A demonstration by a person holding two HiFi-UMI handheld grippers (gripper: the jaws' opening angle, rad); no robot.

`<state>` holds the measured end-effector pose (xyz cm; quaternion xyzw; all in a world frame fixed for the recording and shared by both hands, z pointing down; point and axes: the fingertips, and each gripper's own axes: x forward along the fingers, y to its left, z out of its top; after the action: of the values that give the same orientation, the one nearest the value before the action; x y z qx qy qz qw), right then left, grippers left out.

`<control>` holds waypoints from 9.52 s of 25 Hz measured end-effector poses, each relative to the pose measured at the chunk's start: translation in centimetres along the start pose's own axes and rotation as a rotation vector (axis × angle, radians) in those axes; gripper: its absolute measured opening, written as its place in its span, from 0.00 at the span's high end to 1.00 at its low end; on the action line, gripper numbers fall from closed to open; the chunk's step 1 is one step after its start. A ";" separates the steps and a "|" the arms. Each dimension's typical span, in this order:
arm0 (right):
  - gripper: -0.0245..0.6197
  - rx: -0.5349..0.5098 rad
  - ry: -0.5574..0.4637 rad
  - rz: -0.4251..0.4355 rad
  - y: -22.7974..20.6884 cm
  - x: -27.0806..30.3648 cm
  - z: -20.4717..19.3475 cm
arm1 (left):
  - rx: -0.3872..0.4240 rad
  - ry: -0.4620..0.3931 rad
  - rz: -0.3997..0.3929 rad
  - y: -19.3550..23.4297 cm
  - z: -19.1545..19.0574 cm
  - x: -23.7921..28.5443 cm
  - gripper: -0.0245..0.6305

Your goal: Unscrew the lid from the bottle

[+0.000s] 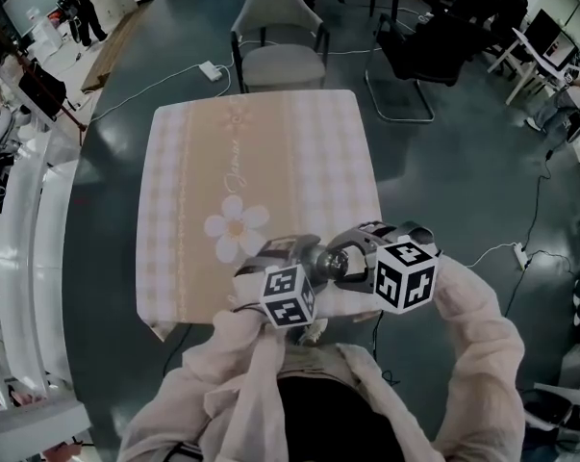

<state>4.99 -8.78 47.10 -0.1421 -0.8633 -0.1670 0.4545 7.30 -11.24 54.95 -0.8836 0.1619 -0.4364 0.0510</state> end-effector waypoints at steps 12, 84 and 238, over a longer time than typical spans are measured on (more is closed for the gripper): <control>0.31 0.454 -0.254 -0.217 -1.8 -1.9 -0.2 | -0.096 0.002 0.070 2.4 -1.0 0.0 0.38; 0.58 1.002 -0.302 -0.229 -2.8 -1.5 -3.1 | 0.020 0.028 -0.007 1.4 0.9 2.3 0.38; 0.55 1.157 -0.355 -0.547 -3.6 -1.4 -9.0 | -0.515 -0.357 0.245 7.1 -1.0 -5.0 0.38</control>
<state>10.95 -15.95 50.10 0.3238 -0.8805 0.2401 0.2495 2.00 -16.23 50.17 -0.9038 0.3605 -0.2102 -0.0943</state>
